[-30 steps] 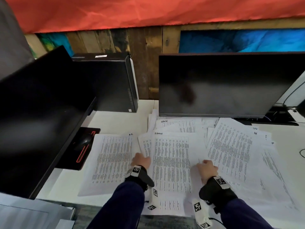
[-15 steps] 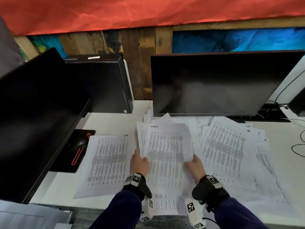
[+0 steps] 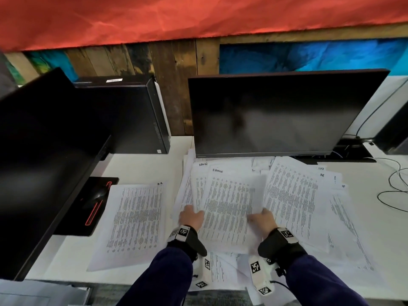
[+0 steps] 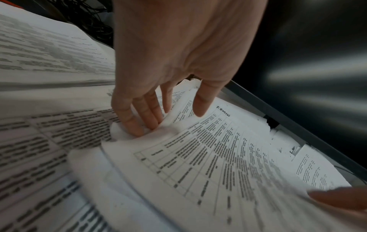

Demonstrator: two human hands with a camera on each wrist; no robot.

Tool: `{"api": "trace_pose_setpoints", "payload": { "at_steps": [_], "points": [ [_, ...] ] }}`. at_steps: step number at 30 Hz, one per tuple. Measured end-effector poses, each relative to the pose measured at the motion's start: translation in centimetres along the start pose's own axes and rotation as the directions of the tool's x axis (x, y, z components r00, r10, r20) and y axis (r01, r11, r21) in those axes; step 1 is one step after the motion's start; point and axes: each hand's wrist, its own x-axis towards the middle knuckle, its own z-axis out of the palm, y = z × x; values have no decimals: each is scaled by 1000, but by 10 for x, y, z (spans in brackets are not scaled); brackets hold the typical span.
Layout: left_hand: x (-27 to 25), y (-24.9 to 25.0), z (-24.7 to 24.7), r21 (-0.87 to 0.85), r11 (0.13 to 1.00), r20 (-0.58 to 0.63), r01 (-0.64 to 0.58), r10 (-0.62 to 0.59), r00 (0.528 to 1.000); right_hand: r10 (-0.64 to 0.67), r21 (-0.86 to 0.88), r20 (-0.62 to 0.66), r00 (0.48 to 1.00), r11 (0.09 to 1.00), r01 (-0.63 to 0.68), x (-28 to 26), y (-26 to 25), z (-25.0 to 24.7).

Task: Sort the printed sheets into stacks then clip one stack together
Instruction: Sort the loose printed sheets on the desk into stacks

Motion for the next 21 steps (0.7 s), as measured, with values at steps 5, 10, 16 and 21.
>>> {"api": "trace_pose_setpoints", "payload": {
  "at_steps": [5, 10, 16, 21],
  "points": [
    [-8, 5, 9, 80, 994, -166, -78, 90, 982, -15, 283, -46, 999, 959, 27, -10, 1, -43],
    [-26, 34, 48, 150, 956, -176, -254, 279, 944, 27, 131, -338, 941, 991, 19, 12, 49, -102],
    [-39, 69, 101, 124, 916, 114, -381, 369, 923, 113, -222, -589, 800, 929, -295, 16, 53, -143],
    [-39, 85, 125, 0, 969, 246, -248, 241, 939, 182, -167, -457, 871, 944, -285, 36, 37, -169]
  ]
}}
